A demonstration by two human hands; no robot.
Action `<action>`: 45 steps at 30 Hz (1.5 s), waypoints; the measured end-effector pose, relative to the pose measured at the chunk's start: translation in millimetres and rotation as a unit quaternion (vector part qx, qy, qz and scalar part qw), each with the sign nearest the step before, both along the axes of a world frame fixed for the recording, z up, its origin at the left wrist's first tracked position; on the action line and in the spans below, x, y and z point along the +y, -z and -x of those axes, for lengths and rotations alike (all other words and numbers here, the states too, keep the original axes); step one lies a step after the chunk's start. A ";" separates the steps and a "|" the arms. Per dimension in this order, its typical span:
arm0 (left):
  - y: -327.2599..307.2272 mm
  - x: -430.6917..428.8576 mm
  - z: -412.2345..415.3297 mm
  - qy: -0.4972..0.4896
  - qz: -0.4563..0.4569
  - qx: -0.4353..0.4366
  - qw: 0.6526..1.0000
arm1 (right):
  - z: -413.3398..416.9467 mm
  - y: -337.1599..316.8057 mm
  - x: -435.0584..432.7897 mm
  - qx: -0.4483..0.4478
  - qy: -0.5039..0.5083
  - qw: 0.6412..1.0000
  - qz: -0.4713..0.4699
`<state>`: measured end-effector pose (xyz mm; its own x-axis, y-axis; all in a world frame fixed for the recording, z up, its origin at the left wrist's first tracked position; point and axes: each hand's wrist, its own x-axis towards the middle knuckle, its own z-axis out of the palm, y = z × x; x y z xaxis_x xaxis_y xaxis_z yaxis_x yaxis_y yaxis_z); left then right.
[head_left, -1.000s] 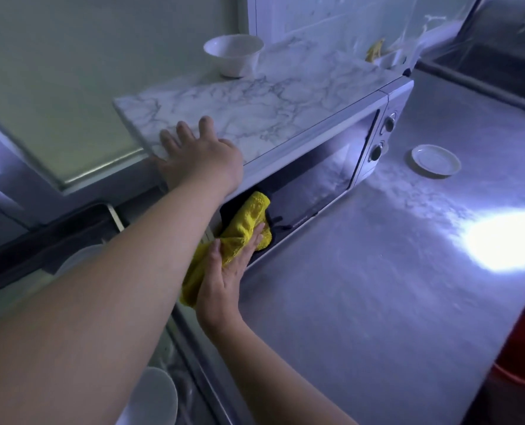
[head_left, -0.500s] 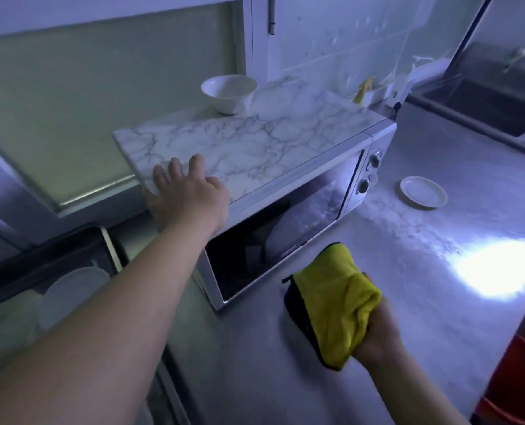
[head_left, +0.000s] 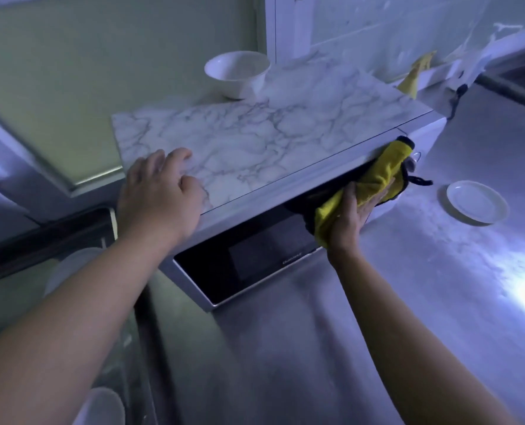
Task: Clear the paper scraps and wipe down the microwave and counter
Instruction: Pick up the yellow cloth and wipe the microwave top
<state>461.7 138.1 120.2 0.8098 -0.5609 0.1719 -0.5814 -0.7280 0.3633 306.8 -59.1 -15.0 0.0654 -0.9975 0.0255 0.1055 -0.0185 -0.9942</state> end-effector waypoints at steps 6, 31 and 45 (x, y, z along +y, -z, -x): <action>3.5 0.2 -3.1 -0.003 0.013 -0.006 1.000 | -1.4 41.9 -20.3 -0.116 0.031 0.968 -0.219; 6.3 -2.5 -4.0 -0.002 0.017 -0.007 1.000 | -62.8 25.3 274.6 -0.153 -0.192 0.818 -0.521; 3.1 -0.8 -1.7 -0.002 0.009 -0.004 1.000 | 112.4 16.7 158.2 -0.366 -0.375 0.632 -0.571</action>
